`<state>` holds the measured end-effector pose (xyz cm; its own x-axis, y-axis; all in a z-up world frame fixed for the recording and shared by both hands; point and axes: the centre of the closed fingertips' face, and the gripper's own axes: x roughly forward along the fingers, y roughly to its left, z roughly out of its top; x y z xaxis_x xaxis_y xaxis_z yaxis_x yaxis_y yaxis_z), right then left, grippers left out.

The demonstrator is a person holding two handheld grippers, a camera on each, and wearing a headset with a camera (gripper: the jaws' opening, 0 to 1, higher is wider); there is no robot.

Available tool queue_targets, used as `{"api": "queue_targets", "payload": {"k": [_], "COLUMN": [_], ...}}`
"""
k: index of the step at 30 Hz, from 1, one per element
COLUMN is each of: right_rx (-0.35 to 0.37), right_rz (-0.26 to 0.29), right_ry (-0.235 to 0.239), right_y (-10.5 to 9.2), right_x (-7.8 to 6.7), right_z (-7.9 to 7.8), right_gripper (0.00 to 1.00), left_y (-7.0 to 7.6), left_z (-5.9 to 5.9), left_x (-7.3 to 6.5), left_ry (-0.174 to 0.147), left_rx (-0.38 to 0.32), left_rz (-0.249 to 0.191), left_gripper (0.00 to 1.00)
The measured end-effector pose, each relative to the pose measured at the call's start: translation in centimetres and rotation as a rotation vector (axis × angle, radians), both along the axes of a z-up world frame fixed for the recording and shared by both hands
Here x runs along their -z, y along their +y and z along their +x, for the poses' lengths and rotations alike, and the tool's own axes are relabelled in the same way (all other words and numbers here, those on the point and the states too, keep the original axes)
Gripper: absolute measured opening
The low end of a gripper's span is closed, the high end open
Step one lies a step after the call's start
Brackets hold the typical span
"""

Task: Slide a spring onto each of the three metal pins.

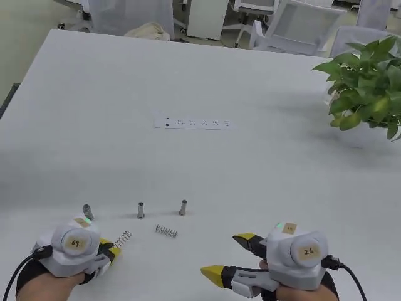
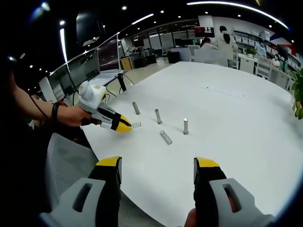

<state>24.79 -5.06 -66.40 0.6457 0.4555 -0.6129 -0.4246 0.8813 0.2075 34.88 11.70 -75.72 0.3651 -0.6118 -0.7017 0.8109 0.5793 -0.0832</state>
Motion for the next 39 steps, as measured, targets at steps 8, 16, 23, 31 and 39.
{"api": "queue_targets", "payload": {"k": [8, 16, 23, 31, 39], "right_rx": [-0.033, -0.06, -0.081, -0.101, -0.123], "right_rz": [0.008, 0.012, 0.019, 0.036, 0.051], "right_ry": [0.002, 0.003, 0.002, 0.004, 0.002], "right_y": [1.0, 1.7, 2.2, 3.0, 3.8], "right_x": [0.0, 0.1, -0.1, -0.2, -0.2], "right_z": [0.3, 0.6, 0.8, 0.8, 0.9], "right_gripper": [0.59, 0.59, 0.58, 0.56, 0.55], "left_y": [1.0, 2.3, 2.5, 2.0, 1.0], "left_z": [-0.9, -1.6, -2.3, -2.8, -3.2], "left_x": [-1.0, -2.0, -3.6, -5.9, -8.0], "left_ry": [-0.024, -0.043, -0.071, -0.113, -0.15], "left_rx": [0.002, 0.005, 0.03, 0.067, 0.101], "left_rz": [-0.011, -0.018, -0.031, -0.055, -0.08], "left_gripper": [0.03, 0.03, 0.03, 0.03, 0.03]}}
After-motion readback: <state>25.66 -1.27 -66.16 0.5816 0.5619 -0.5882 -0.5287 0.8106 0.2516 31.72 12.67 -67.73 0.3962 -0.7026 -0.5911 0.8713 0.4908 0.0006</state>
